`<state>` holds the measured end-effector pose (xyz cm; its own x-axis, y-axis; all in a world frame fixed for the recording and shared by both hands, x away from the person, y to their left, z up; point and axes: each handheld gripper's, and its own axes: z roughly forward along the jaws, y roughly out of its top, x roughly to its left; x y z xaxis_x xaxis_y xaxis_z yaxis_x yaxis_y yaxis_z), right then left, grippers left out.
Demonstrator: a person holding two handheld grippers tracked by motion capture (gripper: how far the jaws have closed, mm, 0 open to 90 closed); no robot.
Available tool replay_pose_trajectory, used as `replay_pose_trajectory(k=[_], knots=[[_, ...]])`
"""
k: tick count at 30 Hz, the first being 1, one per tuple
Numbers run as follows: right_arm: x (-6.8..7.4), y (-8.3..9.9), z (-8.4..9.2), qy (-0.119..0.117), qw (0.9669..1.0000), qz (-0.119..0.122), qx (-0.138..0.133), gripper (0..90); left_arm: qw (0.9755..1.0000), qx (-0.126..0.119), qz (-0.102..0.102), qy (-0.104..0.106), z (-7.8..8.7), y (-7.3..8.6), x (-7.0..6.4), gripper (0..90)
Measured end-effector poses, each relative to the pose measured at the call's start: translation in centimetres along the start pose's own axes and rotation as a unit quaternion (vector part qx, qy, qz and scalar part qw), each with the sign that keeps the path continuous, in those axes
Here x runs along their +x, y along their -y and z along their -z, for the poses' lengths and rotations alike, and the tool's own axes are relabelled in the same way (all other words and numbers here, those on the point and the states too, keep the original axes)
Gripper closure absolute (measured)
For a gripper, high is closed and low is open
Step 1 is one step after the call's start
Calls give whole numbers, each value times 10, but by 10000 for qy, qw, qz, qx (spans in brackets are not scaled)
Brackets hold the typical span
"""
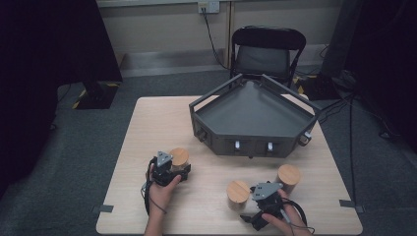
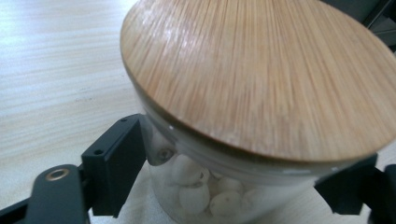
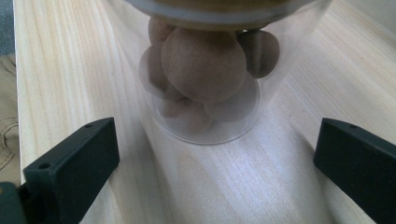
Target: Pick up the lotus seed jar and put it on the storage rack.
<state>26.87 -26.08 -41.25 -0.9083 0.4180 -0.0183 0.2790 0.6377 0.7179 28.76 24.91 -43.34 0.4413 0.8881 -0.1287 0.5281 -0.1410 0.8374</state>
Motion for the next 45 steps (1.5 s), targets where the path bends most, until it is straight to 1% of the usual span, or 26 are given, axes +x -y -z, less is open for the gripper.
replay_pose_trajectory(k=[7,11,15,18,19,30,34,41,45], knots=[[0,0,0,0,10000,0,0,0,9999,-40,-110,-11,-1,1,-1,223],[0,0,0,0,10000,-1,0,0,9996,-60,-254,-48,-1,1,-3,234],[0,0,0,0,10000,0,0,0,9996,-93,-271,-77,-1,2,-5,238],[0,0,0,0,10000,0,0,0,9990,-95,-403,-160,1,1,-9,251],[0,0,0,0,10000,0,0,0,9990,-81,-415,-154,1,0,-9,255],[0,0,0,0,10000,0,0,0,9994,-53,-342,-77,3,-2,-9,257],[0,0,0,0,10000,1,0,0,9994,-31,-352,-53,3,-2,-10,258],[0,0,0,0,10000,0,0,0,9989,7,-471,56,6,-7,-14,258],[0,0,0,1,10000,1,1,0,9989,-15,-451,135,6,-6,-13,258]])
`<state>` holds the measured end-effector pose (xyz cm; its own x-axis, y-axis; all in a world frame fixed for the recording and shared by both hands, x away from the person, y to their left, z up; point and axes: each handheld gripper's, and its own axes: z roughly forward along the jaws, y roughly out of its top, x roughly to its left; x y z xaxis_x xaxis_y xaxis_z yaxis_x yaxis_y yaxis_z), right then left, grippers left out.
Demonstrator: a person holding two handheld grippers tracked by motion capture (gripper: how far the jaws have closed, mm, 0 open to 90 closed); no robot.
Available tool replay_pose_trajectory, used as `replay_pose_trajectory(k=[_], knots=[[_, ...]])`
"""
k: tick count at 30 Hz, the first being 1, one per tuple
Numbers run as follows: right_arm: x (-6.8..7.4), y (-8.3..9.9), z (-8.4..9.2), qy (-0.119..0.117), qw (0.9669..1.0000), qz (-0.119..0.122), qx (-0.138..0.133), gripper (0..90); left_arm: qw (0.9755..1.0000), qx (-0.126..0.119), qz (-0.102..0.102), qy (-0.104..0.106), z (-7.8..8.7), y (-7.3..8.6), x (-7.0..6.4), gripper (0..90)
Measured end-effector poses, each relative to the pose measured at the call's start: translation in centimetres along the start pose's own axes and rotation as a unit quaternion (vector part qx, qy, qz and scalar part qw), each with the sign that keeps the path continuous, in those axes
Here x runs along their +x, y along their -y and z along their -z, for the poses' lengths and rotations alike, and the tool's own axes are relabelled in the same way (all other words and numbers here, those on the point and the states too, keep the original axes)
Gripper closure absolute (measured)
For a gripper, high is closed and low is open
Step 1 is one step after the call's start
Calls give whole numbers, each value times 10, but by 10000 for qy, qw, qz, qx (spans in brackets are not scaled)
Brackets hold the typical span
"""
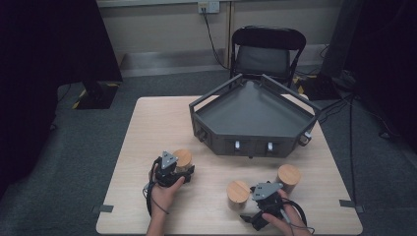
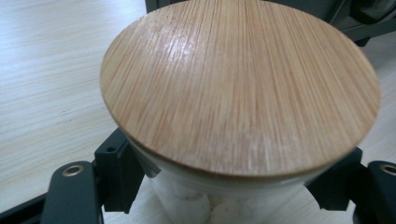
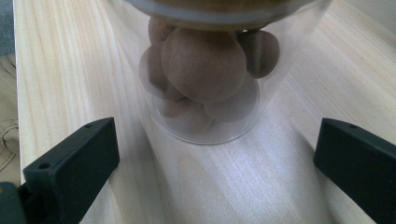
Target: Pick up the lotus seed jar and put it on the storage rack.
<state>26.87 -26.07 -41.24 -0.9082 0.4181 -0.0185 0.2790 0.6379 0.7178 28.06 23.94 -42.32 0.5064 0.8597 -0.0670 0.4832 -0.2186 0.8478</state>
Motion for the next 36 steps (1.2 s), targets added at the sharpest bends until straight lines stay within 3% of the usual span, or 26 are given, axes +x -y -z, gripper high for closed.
replay_pose_trajectory(k=[9,15,23,28,36], knots=[[0,0,0,1,10000,-1,-1,0,9999,61,57,65,0,-2,2,258],[0,0,0,0,10000,0,0,0,9998,6,213,32,3,-3,3,258],[0,0,0,-1,10000,-1,-1,0,9999,4,118,105,12,-21,-2,258],[0,0,0,0,10000,-2,-1,0,9996,19,178,227,16,-30,0,258],[0,0,0,0,10000,-2,-1,0,9994,22,-28,339,21,-51,-8,258]])
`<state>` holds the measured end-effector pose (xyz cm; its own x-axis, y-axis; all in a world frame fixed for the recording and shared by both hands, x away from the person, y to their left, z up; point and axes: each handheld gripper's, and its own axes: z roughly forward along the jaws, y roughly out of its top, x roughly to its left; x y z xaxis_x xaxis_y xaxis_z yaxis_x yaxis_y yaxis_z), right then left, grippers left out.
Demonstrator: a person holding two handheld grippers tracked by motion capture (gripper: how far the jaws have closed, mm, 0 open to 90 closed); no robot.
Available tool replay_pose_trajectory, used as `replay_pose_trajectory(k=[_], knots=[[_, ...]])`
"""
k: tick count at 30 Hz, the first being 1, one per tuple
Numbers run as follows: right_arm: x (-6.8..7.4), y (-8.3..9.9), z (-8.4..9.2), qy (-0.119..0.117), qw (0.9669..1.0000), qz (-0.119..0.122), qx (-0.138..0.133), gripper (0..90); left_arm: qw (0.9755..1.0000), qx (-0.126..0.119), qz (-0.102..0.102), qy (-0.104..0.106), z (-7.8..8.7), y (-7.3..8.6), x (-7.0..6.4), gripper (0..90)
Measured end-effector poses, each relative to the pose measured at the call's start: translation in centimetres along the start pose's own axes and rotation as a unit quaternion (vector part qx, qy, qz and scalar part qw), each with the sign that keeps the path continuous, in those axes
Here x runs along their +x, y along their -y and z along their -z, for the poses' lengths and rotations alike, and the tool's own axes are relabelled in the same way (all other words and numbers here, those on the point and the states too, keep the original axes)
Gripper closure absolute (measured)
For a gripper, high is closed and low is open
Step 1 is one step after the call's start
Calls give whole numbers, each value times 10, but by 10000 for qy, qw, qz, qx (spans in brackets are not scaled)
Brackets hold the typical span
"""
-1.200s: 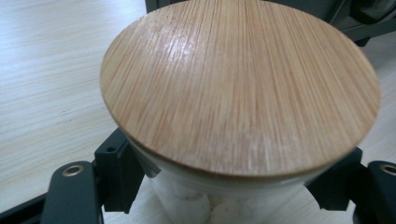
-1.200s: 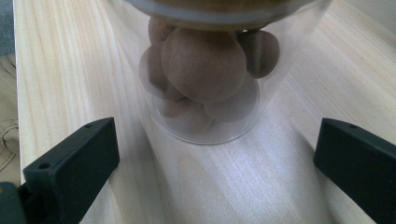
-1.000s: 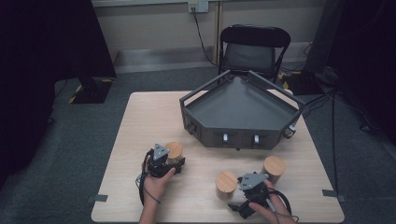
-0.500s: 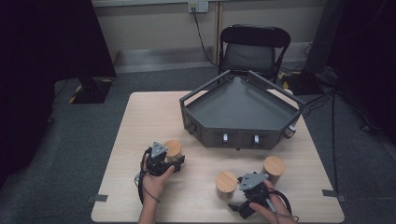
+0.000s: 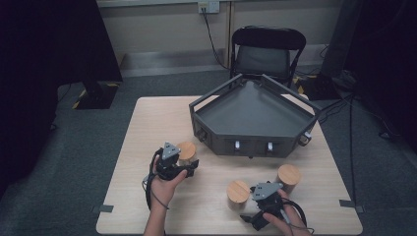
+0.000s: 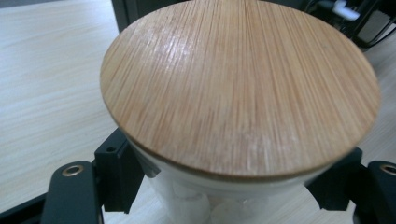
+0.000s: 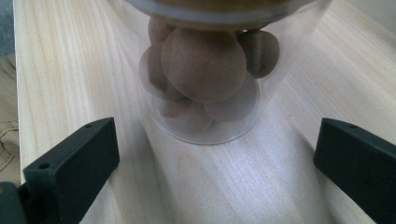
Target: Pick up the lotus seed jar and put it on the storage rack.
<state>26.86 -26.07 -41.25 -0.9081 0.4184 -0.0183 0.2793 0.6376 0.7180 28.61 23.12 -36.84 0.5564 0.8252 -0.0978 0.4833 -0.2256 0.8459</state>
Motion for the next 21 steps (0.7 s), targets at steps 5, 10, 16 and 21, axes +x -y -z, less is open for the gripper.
replay_pose_trajectory(k=[5,10,16,21], knots=[[0,0,0,0,10000,0,0,0,9999,-12,-16,124,0,-8,-1,258],[0,0,0,0,10000,1,-1,0,9998,15,-105,178,0,-15,-4,258],[0,0,0,0,10000,-1,0,0,9996,-4,-174,215,-1,-25,-7,258],[0,0,0,2,10000,0,-1,0,9993,21,-292,236,-3,-39,-11,257]])
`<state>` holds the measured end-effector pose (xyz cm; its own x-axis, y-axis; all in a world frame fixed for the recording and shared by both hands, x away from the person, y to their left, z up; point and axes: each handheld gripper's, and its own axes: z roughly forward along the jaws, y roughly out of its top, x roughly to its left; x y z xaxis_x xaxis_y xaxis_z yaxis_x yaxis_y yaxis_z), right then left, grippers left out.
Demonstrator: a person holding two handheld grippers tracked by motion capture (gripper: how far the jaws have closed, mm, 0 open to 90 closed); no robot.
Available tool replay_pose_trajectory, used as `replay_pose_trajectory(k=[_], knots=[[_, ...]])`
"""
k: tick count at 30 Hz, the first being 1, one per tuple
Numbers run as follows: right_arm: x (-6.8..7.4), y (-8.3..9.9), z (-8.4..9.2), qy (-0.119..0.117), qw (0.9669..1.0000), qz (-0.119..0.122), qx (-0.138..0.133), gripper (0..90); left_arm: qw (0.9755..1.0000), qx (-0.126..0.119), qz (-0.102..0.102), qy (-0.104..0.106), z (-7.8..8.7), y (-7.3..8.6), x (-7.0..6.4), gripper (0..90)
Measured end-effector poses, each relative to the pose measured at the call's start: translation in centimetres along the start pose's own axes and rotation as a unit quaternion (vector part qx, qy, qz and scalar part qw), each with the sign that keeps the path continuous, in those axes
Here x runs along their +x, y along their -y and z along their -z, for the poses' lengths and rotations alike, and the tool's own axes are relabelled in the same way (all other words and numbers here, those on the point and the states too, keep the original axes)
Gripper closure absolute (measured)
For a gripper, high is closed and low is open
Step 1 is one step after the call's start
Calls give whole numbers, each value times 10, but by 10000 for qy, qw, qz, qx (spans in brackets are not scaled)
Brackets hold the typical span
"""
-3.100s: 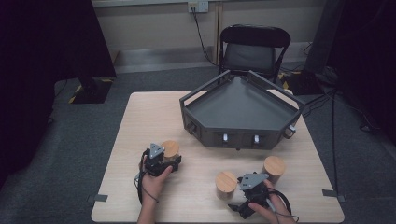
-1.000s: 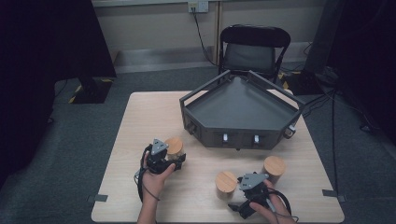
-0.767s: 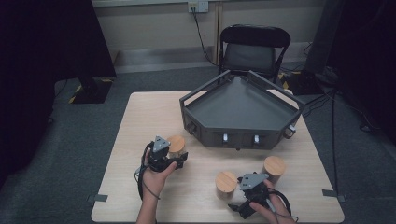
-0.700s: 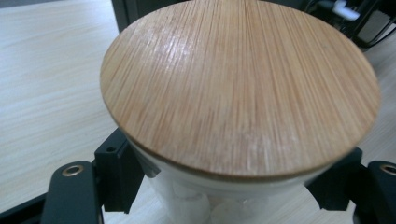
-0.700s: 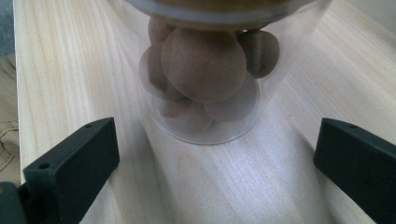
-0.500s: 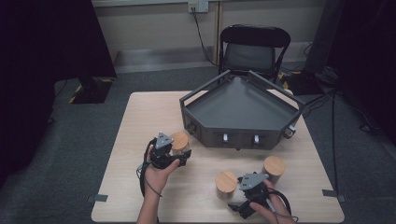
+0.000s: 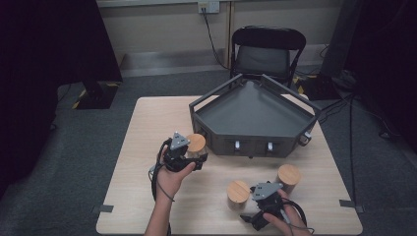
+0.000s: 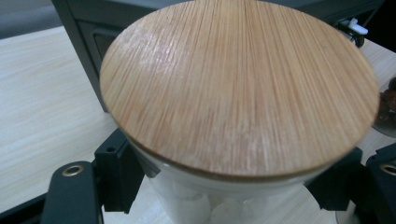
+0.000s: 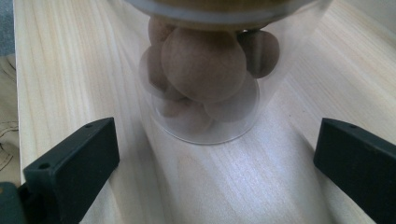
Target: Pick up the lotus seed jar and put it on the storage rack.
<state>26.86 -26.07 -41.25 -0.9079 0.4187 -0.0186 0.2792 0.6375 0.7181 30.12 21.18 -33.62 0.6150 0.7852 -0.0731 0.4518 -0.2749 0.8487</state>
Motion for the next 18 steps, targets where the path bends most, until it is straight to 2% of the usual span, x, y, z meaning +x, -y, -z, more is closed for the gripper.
replay_pose_trajectory(k=[5,18], knots=[[0,0,0,-2,10000,1,0,0,9999,33,-128,15,-1,-14,-3,258],[0,0,0,-2,10000,-2,2,0,9996,31,-255,137,-4,-39,-7,258]])
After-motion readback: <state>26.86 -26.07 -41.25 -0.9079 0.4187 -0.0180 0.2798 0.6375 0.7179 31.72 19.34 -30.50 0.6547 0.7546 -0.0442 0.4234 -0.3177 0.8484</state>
